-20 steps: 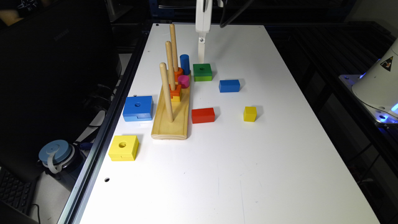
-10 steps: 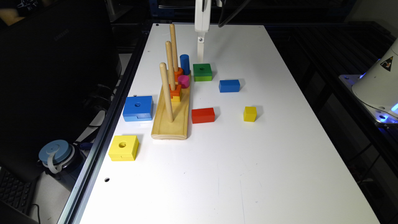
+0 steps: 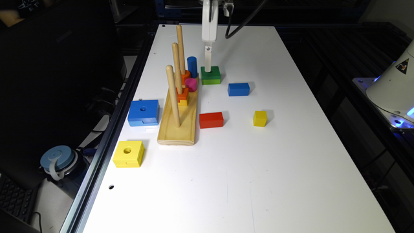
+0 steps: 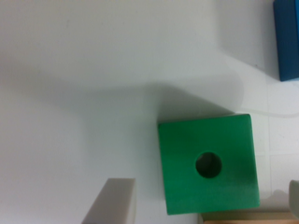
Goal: Pick up green block.
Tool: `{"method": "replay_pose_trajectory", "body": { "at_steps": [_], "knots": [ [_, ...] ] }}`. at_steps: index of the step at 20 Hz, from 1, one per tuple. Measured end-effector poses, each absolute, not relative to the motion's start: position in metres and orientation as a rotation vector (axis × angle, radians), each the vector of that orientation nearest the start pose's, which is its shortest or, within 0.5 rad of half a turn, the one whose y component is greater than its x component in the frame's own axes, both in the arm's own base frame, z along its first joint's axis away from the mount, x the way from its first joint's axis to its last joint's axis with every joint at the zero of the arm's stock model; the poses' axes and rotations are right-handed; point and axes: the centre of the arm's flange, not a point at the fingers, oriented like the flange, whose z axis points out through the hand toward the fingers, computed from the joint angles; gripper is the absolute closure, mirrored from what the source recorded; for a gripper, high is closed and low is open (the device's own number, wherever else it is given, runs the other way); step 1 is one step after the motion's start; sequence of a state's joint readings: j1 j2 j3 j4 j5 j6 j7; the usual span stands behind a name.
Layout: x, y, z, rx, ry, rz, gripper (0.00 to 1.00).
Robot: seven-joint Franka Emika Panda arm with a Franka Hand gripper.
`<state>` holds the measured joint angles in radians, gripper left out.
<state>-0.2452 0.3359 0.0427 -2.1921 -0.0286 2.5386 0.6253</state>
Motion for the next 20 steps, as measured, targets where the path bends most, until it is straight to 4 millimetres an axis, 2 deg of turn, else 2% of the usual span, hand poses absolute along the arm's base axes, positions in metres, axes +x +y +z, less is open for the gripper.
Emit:
{"method": "replay_pose_trajectory", "body": {
  "at_steps": [20],
  "knots": [
    [0.548, -0.112, 0.207, -2.889, 1.233, 0.0, 0.0]
  ]
}}
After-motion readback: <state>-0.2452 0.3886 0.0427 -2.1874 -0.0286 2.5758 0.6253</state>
